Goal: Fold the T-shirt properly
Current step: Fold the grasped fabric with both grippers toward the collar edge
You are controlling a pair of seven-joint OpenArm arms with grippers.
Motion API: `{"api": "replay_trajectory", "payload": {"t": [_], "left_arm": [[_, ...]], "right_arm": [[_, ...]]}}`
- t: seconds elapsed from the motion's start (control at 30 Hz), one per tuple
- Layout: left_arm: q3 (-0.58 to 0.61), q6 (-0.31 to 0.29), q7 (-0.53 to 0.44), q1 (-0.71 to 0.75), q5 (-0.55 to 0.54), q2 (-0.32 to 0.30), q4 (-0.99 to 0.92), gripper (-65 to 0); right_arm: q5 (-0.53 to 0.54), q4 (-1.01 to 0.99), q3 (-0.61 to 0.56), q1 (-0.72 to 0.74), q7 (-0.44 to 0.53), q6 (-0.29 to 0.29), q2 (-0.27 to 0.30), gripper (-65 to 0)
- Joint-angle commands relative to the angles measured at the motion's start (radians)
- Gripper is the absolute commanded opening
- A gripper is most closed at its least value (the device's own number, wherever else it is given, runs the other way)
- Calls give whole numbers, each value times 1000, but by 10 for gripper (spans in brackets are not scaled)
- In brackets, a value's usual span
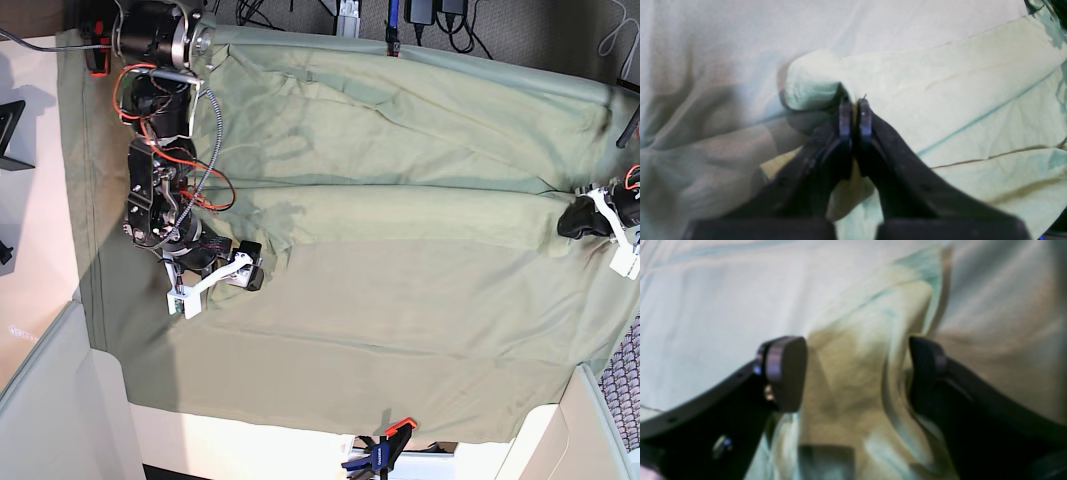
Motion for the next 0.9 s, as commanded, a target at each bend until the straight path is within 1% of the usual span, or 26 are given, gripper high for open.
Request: {"api": "replay_trajectory", "payload": {"t": [0.0, 0.03, 0.07, 0.13, 0.17, 0.3, 0.4, 0.47, 0.57, 0.63, 0.67, 0.7, 0.77, 0.87], "left_arm": [[-11, -10, -18, -16, -21, -25, 14, -650], [-11, -10, -18, -16, -21, -25, 14, -650], [-11, -10, -18, -16, -21, -25, 14, -650], [-11, -10, -18, -16, -21, -25, 14, -650], [-11, -10, -18, -16, -21, -24, 14, -650], [-11, -10, -23, -16, -29, -25, 14, -650], [-16, -10, -24, -16, -32, -28, 14, -650], [-25, -10, -18, -16, -41, -34, 14, -650], [-52, -10, 26, -3, -96, -45, 28, -650], [-76, -10, 69, 19, -137, -53, 56, -650], [-91, -10, 97, 33, -154, -56, 76, -650], [-106, -10, 128, 48, -172, -58, 101, -650], [-129, -10, 179, 81, -209, -65, 159, -650], [-154, -10, 194, 145, -216, -78, 242, -650]], "right_arm": [[0, 20, -1, 31, 9, 8, 8, -245], [-11, 20, -1, 31, 9, 8, 9, -316], [-27, 20, -1, 31, 10, 8, 10, -413], [-53, 20, -1, 28, 14, 8, 13, -633], [-60, 20, 0, 26, 17, 8, 13, -650], [-64, 23, 0, 25, 9, 8, 13, -650], [-27, 66, 0, 17, -35, 8, 13, -650], [5, 145, 0, -8, -87, 9, 13, -650], [68, 342, 0, -86, -176, 11, 13, -650], [111, 470, -1, -144, -260, 11, 28, -650], [139, 522, -1, -173, -285, 11, 39, -650], [162, 565, -1, -203, -293, 11, 53, -650], [174, 631, 0, -261, -292, 11, 80, -650], [185, 719, 0, -349, -303, 11, 124, -650]]}}
